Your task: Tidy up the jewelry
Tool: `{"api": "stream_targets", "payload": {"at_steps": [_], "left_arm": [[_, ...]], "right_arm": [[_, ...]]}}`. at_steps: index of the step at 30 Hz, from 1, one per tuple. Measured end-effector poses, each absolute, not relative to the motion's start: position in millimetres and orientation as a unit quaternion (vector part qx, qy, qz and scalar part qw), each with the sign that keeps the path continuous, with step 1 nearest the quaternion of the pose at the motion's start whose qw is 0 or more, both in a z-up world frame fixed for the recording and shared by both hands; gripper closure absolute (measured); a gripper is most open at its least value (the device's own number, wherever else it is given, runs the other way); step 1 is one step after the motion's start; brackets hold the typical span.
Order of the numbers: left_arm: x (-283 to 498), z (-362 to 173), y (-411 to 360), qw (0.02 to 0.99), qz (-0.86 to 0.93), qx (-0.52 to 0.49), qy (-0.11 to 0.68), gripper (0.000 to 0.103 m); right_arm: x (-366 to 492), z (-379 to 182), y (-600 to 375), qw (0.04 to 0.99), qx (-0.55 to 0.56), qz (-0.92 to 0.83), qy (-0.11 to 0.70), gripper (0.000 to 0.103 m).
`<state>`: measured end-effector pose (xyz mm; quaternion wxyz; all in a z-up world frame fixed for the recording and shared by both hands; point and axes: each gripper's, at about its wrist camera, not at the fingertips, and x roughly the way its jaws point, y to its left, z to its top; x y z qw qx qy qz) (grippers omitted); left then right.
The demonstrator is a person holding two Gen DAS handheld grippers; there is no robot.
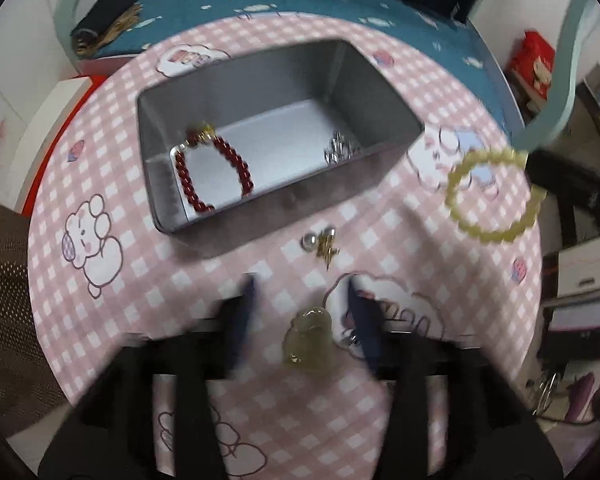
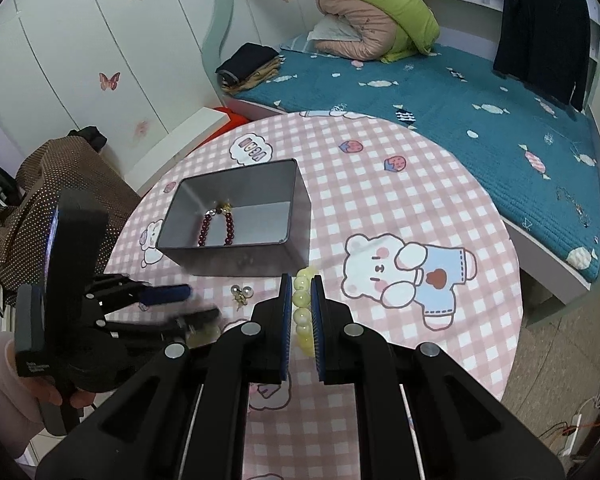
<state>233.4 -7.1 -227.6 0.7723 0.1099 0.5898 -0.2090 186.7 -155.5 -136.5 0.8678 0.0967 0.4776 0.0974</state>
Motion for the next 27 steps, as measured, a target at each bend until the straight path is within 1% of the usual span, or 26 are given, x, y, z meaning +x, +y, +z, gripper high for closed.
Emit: {"api": "stream_targets", "payload": {"at_steps": [3,6,9,11,14,15,16,17,27], "left_arm": [[229.3,-234.7,-5.8,0.759,-0.222,0.126,0.599,0.048],[224.4,-242.9,-5.4,0.746,-0.231,0.147,0.608,0.046],[220.4,-250.5,-1.2,0.738,-0.224,0.153,0.618,0.046],[216.3,-253.9,-1.0,0.739,-0.221,0.159,0.616,0.048],[207.3,-256.2,-4.4,0.744,-0.224,0.186,0.602,0.051],[204.6,-256.1,-4.3,0.745,-0.225,0.187,0.599,0.056],[203.6,-255.5,-3.8,0.749,-0.223,0.183,0.597,0.069],[203.0,-254.8,-4.0,0.752,-0.220,0.180,0.595,0.075],[217.7,-245.4,3.9,0.763,-0.214,0.137,0.594,0.075]], "right_arm": [[185.9,-139.4,-158.8,0.866,0.101,0.091,0.481,0.095],[184.9,-141.8,-162.5,0.864,0.105,0.085,0.485,0.095],[183.2,-143.8,-164.7,0.862,0.109,0.081,0.488,0.095],[182.5,-146.1,-164.8,0.860,0.110,0.079,0.492,0.095],[181.7,-147.4,-164.6,0.858,0.111,0.078,0.495,0.095],[181.4,-147.2,-164.2,0.858,0.112,0.078,0.495,0.095],[181.5,-147.3,-163.9,0.859,0.111,0.079,0.494,0.095],[181.6,-147.4,-163.2,0.859,0.111,0.079,0.494,0.095],[185.1,-139.8,-155.3,0.865,0.105,0.087,0.484,0.095]]}}
